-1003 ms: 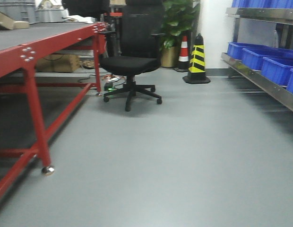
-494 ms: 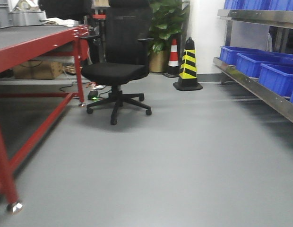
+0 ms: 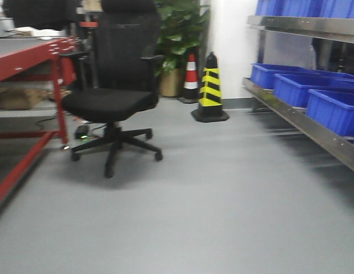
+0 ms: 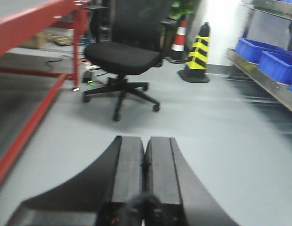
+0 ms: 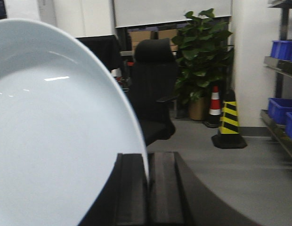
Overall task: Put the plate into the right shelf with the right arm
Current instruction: 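Drive the base toward the metal shelf with blue bins, holding the plate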
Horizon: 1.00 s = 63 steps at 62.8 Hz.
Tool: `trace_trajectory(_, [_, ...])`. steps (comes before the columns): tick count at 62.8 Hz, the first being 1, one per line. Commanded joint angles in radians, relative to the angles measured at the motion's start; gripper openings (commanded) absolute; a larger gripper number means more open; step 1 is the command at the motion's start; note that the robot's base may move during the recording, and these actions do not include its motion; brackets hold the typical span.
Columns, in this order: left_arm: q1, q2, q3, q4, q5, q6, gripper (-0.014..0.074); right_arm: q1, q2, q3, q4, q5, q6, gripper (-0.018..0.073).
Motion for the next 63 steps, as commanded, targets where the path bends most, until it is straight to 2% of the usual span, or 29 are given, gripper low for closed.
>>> trace_trajectory(1, [-0.007, -0.004, 0.010, -0.002, -0.084, -0.006, -0.0047, -0.004, 0.015, -0.031, 0.008, -0.084, -0.005, 0.0056])
trace_trajectory(63, [-0.007, -0.004, 0.010, -0.002, -0.084, -0.006, -0.0047, -0.004, 0.015, -0.031, 0.008, -0.082, -0.005, 0.0056])
